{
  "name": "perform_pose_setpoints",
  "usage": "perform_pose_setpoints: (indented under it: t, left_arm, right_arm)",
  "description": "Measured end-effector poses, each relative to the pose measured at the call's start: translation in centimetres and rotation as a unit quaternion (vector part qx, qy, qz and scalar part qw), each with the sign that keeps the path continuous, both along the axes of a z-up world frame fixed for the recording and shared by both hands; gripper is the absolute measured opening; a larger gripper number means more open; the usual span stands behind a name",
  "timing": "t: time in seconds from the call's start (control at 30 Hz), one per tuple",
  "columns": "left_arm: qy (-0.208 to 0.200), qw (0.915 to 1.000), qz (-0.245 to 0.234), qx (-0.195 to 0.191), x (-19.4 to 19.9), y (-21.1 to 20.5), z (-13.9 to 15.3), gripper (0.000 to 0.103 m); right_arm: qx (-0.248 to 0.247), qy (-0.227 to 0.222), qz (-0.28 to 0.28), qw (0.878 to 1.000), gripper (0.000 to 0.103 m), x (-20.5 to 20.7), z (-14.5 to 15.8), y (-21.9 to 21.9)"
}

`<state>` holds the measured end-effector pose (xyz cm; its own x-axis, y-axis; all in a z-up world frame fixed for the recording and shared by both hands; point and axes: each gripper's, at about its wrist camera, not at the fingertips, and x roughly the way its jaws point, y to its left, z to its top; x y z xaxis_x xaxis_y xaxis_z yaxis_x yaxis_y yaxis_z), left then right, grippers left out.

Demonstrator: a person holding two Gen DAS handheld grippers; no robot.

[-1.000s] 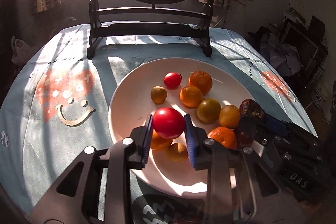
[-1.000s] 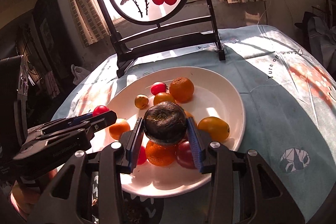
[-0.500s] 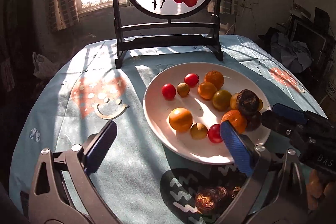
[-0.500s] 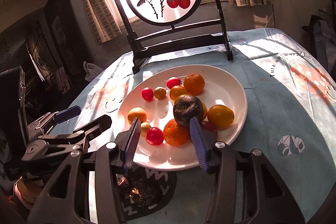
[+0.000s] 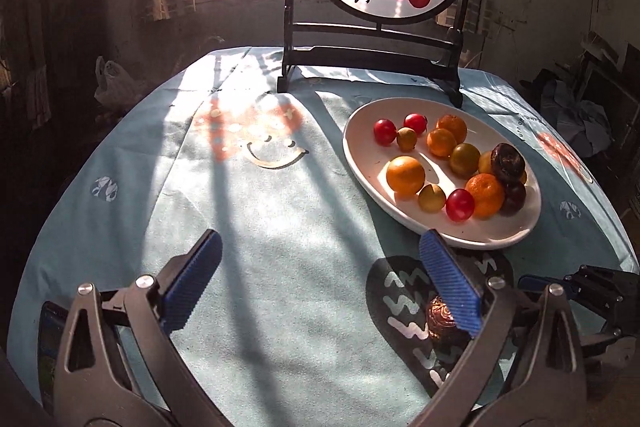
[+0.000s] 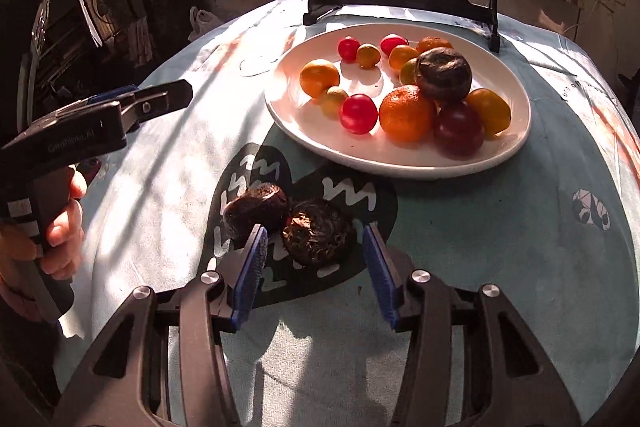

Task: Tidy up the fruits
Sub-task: 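Grasp a dark passion fruit with right tool while left tool grasps another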

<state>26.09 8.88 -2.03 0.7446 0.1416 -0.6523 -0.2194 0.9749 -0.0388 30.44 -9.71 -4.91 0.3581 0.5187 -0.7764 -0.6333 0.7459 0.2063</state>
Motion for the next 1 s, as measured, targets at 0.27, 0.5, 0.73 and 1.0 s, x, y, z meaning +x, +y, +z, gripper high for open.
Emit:
perform_pose_setpoints:
  t: [0.27,0.5,0.73,1.0]
  left_arm:
    - [0.002,0.9999,-0.007,0.013,-0.1,-0.5,0.2,0.101]
    - [0.003,0.9999,-0.011,-0.012,-0.2,-0.2,0.4,0.101]
    - [0.005,0.9999,-0.009,-0.011,-0.2,-0.3,0.2,0.101]
    - [0.023,0.9997,-0.012,-0.002,0.3,-0.6,-0.7,0.101]
  right_arm:
    - [-0.032,-0.011,0.018,0.999,0.05,-0.5,-1.0,1.2]
    - [-0.063,-0.041,0.017,0.997,0.05,-0.1,-1.8,2.1]
    - [-0.064,-0.05,0.019,0.996,0.049,0.2,-2.0,2.5]
    - [-0.043,-0.027,-0.012,0.999,0.043,0.2,-1.1,0.6]
